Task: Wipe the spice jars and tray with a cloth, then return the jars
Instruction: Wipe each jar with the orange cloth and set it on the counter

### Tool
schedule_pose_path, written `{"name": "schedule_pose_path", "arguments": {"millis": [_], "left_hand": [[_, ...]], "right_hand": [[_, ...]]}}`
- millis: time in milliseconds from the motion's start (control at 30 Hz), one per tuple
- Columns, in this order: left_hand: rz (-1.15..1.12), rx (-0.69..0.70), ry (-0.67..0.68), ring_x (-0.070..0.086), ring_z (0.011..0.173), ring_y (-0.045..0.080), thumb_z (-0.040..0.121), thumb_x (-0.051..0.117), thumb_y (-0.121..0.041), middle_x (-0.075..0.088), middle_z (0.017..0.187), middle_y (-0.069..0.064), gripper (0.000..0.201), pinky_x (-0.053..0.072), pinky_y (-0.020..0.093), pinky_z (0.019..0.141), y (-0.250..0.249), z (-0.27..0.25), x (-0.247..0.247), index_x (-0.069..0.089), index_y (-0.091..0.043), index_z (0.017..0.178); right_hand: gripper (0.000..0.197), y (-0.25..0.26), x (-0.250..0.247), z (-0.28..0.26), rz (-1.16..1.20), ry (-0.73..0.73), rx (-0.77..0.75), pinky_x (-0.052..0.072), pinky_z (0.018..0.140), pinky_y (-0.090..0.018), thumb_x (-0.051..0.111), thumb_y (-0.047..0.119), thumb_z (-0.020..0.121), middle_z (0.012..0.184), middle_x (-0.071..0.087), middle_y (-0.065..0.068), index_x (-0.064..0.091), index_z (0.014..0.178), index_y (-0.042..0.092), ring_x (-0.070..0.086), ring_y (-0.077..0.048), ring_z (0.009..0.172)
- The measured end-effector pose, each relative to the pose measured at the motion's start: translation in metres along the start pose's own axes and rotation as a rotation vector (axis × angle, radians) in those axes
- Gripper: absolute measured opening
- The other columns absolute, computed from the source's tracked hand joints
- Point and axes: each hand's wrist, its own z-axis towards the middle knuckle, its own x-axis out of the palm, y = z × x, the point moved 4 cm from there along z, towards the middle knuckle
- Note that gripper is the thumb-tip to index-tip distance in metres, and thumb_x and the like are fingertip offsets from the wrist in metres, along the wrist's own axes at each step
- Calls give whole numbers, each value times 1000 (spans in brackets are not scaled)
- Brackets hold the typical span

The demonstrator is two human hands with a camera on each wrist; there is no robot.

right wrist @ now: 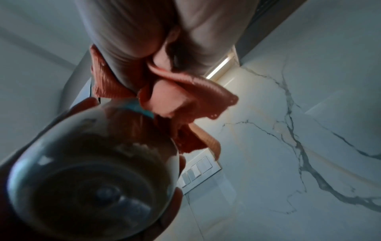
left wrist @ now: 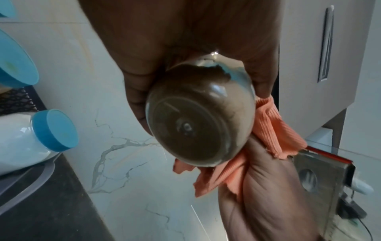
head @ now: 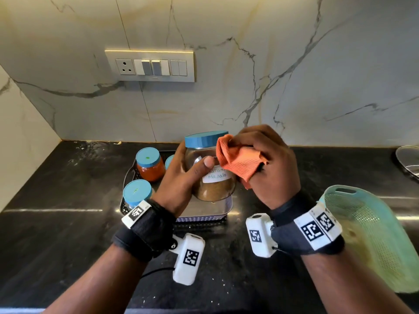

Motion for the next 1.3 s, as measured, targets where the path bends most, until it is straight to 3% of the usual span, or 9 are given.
{"name": "schedule_pose_path", "arguments": {"millis": [233,467,633,733,833,933,1067,1167,1300], "left_hand": [[-138,36,-80,70,104,31,60,91,-52,68,119,21,107,57,41,83,-6,8,-13,44,6,136],[-156,2,32,60,115,45,61,91,-48,55,133,37,114,51,56,97,3,16,-3,36,5,145],[-175,4,26,64,108,42,60,88,-53,57,127,39,119,56,45,86,-3,25,-5,35,20,139],[-162,-2,19,67,103,35,58,88,-56,64,118,32,120,57,40,81,-1,23,-7,38,21,136],[-126,-18,58,61,111,47,61,87,-57,56,128,41,119,51,55,94,6,24,-4,37,19,138],[-102,-18,46,59,110,46,56,88,-61,53,131,40,122,48,58,96,5,25,4,37,12,141],[-71,13,7,64,103,37,64,83,-52,60,122,35,105,55,47,87,1,31,5,43,13,136],[-76,18,-28,63,104,38,74,67,-38,63,119,31,80,51,56,92,5,37,2,47,9,135],[-20,-8,-17,67,103,35,71,69,-39,66,118,26,81,55,51,91,13,44,12,48,6,135]], "right_hand": [[28,3,20,-51,65,133,32,55,82,-28,84,17,76,107,64,-6,74,100,7,64,-17,97],[29,-11,6,1,111,-10,92,51,83,-23,85,17,76,99,68,-6,70,98,6,64,-16,92],[31,-18,15,-22,408,60,251,60,66,-43,82,18,75,98,68,-6,66,100,8,69,-24,83],[32,-15,16,-38,255,85,140,55,81,-27,87,9,73,101,67,-4,67,99,12,65,-14,92],[35,-24,13,-23,363,34,270,54,74,-22,85,29,73,99,68,-4,64,100,18,68,-13,89],[29,-30,9,-5,334,-6,337,54,78,-15,79,14,80,99,69,9,64,105,19,67,-2,94],[23,-30,11,-18,413,-18,410,56,76,-19,76,14,82,93,72,12,66,102,19,69,-2,88],[17,-30,16,-47,399,23,438,50,79,-16,72,27,80,92,70,14,65,96,25,68,-4,88],[18,-29,14,-79,420,67,493,51,77,-19,73,13,80,88,70,11,66,94,23,68,-8,84]]}}
